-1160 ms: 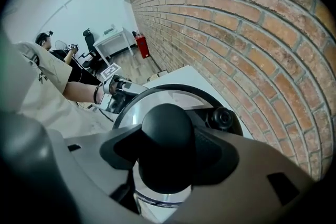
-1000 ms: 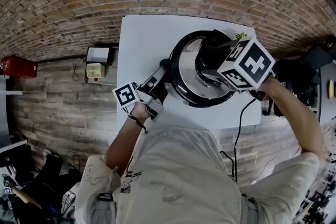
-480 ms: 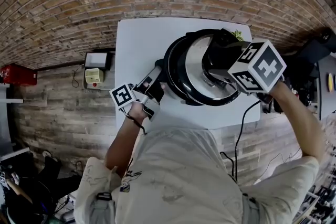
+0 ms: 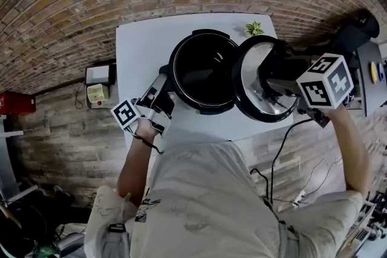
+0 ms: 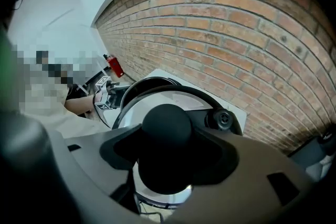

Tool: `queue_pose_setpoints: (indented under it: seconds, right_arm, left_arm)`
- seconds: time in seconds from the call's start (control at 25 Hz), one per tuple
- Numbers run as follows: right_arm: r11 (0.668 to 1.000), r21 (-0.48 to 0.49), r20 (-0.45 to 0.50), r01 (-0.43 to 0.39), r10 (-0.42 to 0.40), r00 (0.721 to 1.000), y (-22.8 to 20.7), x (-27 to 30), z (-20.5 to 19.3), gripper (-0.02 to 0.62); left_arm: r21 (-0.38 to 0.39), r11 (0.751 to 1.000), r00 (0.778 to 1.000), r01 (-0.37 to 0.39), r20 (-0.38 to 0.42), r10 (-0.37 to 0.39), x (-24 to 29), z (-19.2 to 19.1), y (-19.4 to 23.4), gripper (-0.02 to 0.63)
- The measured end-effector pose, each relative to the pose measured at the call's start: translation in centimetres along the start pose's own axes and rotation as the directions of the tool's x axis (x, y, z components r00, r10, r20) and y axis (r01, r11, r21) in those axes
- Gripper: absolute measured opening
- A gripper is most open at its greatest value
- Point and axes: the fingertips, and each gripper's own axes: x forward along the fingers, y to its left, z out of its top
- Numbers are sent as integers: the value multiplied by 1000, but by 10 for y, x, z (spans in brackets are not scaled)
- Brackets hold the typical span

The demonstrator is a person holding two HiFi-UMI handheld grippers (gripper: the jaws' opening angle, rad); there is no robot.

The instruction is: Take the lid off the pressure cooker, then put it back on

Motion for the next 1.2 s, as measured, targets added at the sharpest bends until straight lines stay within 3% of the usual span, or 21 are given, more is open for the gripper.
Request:
queue_pose_setpoints:
  seconds: [0.56, 1.2]
  right_arm:
    - [965, 257, -21, 52, -48, 999, -31, -19, -102, 293]
    - [944, 328, -90, 39, -10, 996, -36, 71, -168, 293]
  left_arm:
    - [-20, 1000, 999, -12, 37, 12, -3, 1, 1, 69]
    - [-13, 1000, 998, -25, 55, 25, -3, 1, 0, 69]
